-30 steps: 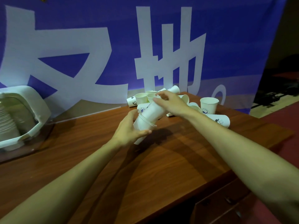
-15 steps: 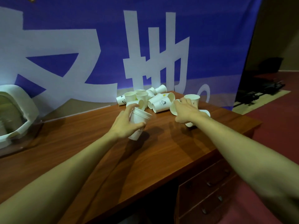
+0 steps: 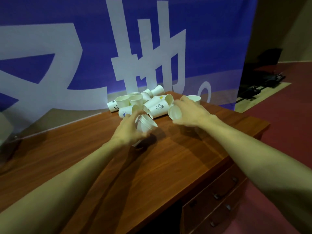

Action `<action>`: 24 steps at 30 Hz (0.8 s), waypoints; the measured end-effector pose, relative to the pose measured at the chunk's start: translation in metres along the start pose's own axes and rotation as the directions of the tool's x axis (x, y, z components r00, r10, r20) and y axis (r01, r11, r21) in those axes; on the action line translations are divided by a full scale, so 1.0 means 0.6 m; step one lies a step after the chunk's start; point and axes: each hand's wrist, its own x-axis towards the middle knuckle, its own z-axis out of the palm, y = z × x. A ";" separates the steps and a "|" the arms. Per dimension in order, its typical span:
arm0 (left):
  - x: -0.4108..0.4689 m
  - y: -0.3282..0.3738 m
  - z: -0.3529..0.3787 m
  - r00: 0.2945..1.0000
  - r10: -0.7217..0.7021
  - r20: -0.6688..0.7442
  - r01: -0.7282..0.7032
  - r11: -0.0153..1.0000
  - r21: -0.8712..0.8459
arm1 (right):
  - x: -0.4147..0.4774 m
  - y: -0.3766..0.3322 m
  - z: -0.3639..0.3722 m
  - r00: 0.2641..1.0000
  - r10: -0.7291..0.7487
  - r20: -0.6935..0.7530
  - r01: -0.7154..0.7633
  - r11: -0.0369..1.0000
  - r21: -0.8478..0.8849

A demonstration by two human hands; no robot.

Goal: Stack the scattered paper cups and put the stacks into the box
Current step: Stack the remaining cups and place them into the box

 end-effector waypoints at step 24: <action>0.004 0.010 -0.004 0.989 -0.024 -0.146 -0.001 0.986 -0.169 | 0.077 -0.008 0.049 0.880 0.341 -0.332 -0.275 0.933 0.231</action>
